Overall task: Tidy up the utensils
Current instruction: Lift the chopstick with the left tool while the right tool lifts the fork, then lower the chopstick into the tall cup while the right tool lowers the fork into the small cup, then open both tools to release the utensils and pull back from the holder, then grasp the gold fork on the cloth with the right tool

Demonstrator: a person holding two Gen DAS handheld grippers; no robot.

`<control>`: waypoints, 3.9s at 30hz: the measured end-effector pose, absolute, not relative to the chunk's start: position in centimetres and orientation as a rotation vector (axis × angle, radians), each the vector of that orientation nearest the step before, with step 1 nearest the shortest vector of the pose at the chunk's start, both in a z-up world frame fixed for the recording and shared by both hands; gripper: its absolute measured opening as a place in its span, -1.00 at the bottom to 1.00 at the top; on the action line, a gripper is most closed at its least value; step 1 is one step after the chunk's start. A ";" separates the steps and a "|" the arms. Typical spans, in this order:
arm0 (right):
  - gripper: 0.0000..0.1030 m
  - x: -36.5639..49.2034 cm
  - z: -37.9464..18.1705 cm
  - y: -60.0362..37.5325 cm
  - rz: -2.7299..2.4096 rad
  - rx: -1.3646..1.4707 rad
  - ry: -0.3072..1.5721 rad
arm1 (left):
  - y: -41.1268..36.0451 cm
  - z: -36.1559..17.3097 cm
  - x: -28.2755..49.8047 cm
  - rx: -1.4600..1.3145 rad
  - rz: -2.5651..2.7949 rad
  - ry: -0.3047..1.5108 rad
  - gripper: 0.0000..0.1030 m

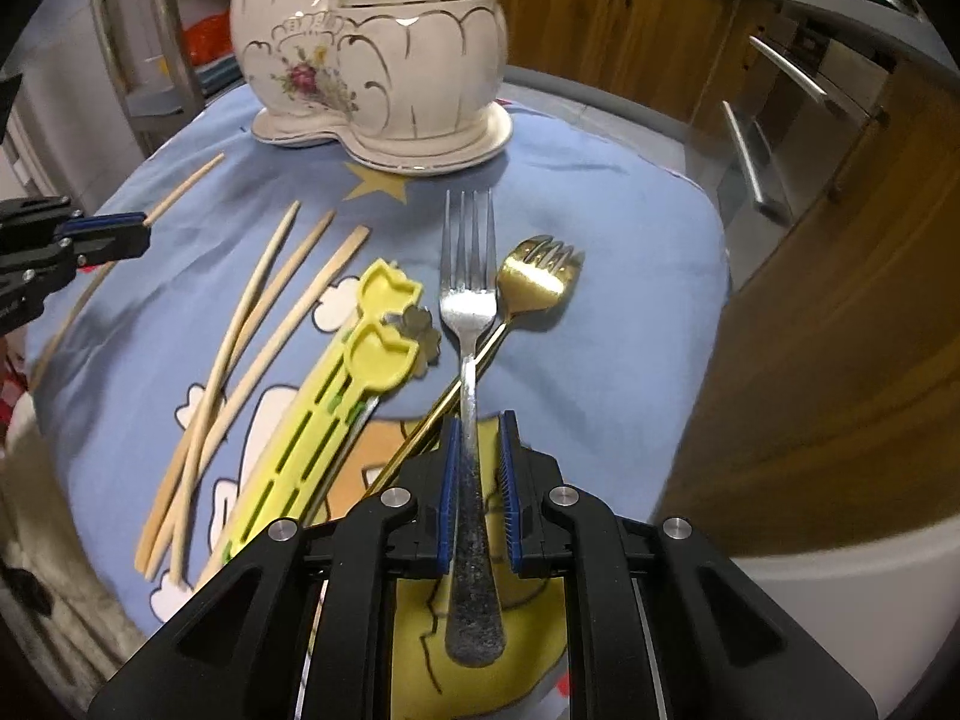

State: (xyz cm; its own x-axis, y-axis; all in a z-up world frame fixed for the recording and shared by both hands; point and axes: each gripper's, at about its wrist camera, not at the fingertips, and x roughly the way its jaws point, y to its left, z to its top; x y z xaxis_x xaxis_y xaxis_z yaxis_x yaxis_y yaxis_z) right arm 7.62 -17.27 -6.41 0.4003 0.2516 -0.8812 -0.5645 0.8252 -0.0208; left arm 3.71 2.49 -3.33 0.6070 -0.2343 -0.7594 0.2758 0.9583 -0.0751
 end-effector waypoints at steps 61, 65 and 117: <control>-0.87 17.2 1.1 -10.6 0.566 0.168 0.435 | 4.9 8.3 16.7 -0.043 -0.161 0.301 -0.89; -0.87 16.8 1.1 -10.2 0.546 0.119 0.459 | 4.7 7.1 16.2 -0.008 -0.171 0.384 -0.89; 0.90 7.7 4.5 -19.7 0.378 0.086 0.491 | 4.2 7.9 4.4 -0.012 -0.142 0.433 0.89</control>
